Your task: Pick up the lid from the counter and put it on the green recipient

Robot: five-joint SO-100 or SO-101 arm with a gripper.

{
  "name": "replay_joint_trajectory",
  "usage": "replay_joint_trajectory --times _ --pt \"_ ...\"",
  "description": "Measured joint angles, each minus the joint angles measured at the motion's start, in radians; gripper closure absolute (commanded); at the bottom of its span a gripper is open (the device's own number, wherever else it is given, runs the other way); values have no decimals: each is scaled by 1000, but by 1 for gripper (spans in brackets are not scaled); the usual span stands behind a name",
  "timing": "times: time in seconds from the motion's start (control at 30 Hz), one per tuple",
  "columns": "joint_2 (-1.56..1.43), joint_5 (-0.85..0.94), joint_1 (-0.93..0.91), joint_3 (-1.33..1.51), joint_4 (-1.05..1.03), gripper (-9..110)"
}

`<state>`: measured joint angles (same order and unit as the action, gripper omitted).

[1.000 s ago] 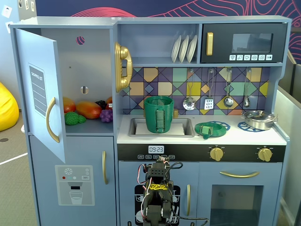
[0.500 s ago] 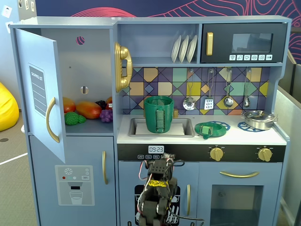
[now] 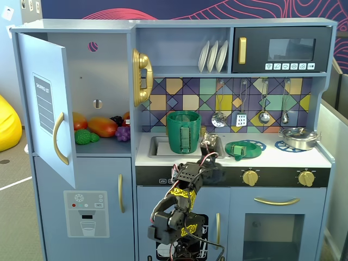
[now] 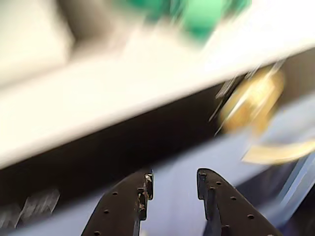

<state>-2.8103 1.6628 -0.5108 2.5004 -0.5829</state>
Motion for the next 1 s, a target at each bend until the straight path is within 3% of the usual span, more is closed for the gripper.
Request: replay_joint_trajectory --times 0.23,0.47,1.0 --pt "6 -26 -75 35 256 78" --pt "44 -26 -109 67 456 68" --pt "345 -43 -109 -5 638 65"
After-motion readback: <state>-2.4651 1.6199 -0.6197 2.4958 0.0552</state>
